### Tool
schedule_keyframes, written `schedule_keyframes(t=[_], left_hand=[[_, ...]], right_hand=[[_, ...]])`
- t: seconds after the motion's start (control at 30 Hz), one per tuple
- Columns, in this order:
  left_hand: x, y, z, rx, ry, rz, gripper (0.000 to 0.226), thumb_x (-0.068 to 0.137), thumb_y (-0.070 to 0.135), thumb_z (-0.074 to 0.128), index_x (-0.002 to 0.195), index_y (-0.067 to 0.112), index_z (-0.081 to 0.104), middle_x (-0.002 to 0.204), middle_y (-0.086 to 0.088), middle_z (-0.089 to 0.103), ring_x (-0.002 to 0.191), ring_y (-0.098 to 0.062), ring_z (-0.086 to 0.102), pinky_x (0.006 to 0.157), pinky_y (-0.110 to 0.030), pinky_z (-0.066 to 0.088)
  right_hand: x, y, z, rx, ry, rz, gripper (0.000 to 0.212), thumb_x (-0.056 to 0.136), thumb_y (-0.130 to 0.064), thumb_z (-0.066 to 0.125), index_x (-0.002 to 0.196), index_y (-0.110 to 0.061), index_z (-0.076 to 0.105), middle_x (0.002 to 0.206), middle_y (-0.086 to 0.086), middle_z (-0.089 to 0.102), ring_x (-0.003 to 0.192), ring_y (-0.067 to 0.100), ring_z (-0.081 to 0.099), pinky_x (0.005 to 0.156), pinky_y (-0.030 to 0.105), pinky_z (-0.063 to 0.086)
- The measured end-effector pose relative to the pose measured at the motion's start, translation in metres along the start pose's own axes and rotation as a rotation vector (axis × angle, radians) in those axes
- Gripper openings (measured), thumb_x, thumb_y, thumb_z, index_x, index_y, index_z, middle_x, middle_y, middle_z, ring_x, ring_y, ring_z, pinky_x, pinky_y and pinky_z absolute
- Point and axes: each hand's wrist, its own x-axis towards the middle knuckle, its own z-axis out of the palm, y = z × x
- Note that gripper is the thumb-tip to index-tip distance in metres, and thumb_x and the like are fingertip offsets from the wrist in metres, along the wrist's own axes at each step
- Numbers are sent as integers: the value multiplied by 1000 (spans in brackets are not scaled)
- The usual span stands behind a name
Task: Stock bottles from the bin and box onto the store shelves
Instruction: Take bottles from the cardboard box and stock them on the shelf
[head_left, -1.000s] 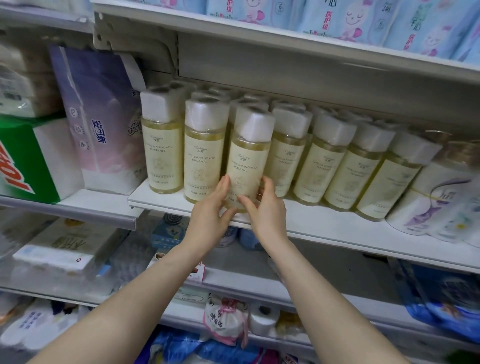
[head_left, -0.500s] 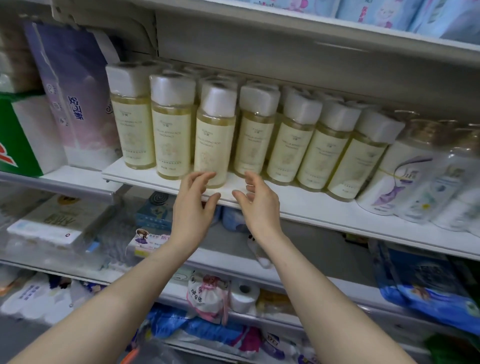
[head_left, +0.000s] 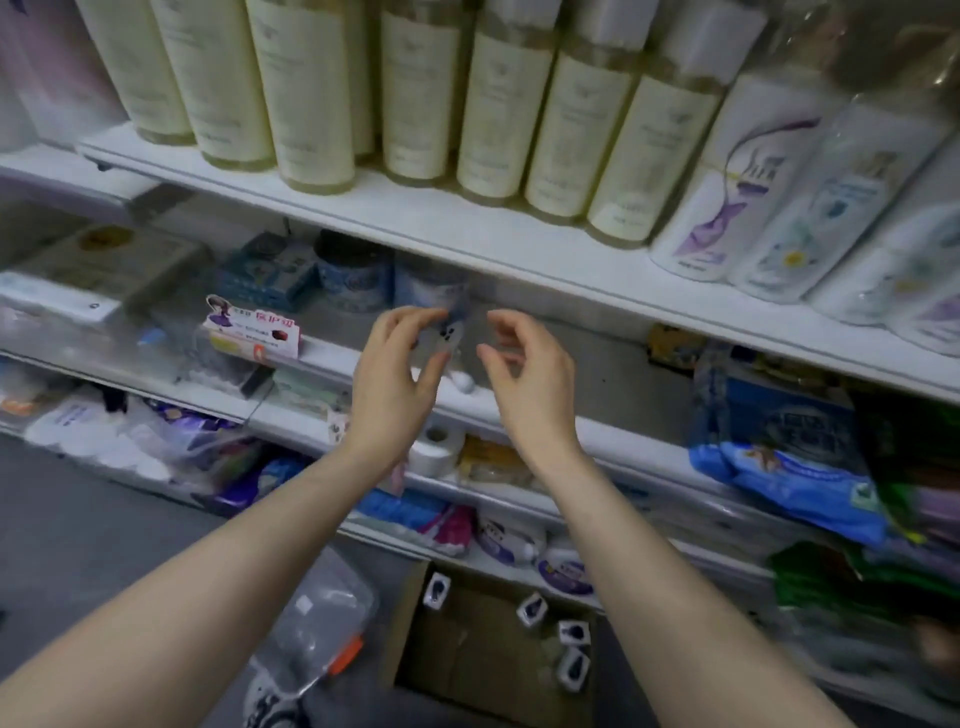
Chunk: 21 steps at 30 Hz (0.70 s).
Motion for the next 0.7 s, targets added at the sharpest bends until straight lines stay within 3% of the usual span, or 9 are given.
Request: schedule_keyframes(t=[0.13,0.23,0.3,0.4,0.57,0.7], left_hand=[[-48,-5,32,22,-33,-119,36,92,12,63,127,21,59,124,2,54,110,-11,56,95,-39,50],[-82,-15,55,36,-89,-176,35,91,11,64,125,19,60,121,2,55,107,-5,53,95,-38,50],[-102,-25,70,50,-120,-203,34,91,10,65,124,16,61,120,3,56,109,-11,56,95,-42,50],[-128,-39,86,66,-174,-286,37,89,9,66,125,17,62,119,8,57,111,-15,58,96,-41,50],[-175,-78,108,105,-273,-408,40,88,11,67,127,17,61,122,-2,63,109,-19,61,93,-42,52],[-218,-114,125,101,-330,-530,39,88,13,68,126,18,62,121,0,64,108,-12,59,96,-36,51]], right_hand=[[-41,53,-6,-48,-85,93,30,92,-14,66,120,-22,64,116,-5,67,100,10,65,88,34,55],[-70,88,-8,-68,-146,151,30,90,-10,67,119,-19,66,116,-4,68,101,11,65,91,38,55],[-88,114,-8,-108,-174,170,30,88,-10,69,117,-18,66,112,-3,69,100,14,66,90,41,55],[-111,143,-6,-138,-219,236,34,88,-10,68,120,-20,65,117,-4,67,105,14,64,91,41,54],[-148,186,8,-166,-293,394,33,90,-12,68,122,-16,65,118,0,67,105,12,62,93,36,52],[-182,229,29,-215,-387,517,36,90,-16,69,124,-24,63,118,-4,67,108,14,63,92,35,52]])
